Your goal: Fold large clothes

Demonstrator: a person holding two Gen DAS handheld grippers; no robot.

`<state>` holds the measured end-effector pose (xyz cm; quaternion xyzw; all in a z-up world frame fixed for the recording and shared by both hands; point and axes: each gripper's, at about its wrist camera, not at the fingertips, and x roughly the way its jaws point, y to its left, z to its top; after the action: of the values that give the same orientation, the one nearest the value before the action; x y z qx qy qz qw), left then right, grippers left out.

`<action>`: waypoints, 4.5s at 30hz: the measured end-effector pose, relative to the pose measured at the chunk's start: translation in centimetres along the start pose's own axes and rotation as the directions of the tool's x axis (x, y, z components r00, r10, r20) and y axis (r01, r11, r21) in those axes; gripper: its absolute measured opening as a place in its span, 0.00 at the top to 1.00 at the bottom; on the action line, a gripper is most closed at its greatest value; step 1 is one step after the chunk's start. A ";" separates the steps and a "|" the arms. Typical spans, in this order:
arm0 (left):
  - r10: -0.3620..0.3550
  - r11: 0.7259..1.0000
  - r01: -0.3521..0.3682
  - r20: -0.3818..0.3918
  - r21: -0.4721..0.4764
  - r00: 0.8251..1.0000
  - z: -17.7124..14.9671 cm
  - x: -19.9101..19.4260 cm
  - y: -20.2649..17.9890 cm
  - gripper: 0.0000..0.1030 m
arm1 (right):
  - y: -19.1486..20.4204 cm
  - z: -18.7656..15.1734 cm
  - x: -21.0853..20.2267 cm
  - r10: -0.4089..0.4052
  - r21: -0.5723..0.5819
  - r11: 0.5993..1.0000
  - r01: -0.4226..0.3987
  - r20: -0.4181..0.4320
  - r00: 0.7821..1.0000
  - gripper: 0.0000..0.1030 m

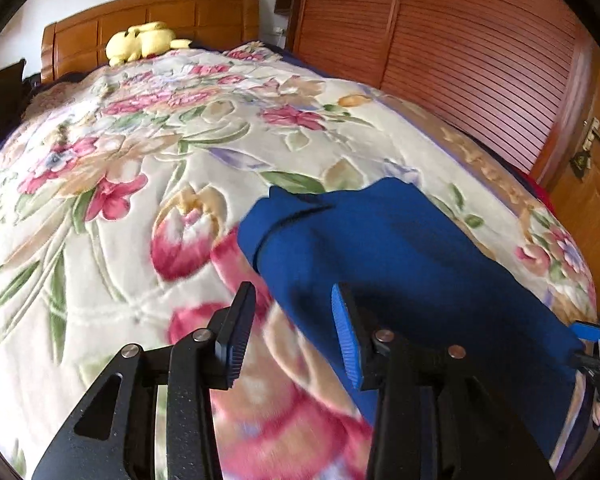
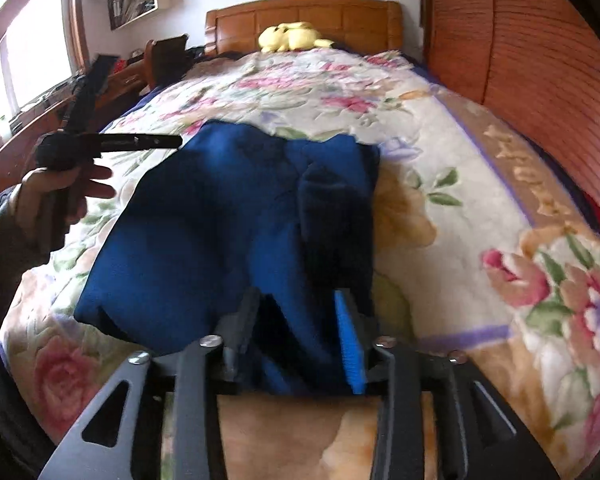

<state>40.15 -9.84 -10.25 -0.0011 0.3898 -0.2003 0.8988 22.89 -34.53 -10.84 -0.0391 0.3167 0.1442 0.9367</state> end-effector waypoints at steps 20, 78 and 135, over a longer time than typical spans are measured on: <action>-0.023 0.998 0.018 -0.091 -0.056 0.996 1.6 7.7 2.4 0.51 | -1.6 -2.4 3.8 0.160 0.226 0.965 -0.134 -0.101 0.982 0.31; -0.277 0.858 0.246 0.003 0.451 0.961 5.7 -1.2 -36.3 0.47 | -25.0 -10.2 -23.4 -0.584 0.337 0.767 0.546 0.017 0.811 0.29; 0.341 0.940 -0.315 0.325 -0.131 0.882 -17.6 -34.5 -6.8 0.41 | 13.8 -5.6 -16.7 0.011 -0.016 1.000 -0.006 0.351 0.936 0.19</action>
<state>4.16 -0.95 2.74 -0.0036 0.2293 -0.0275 0.9730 2.91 -26.37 -5.00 -0.0184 0.1435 0.1554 0.9772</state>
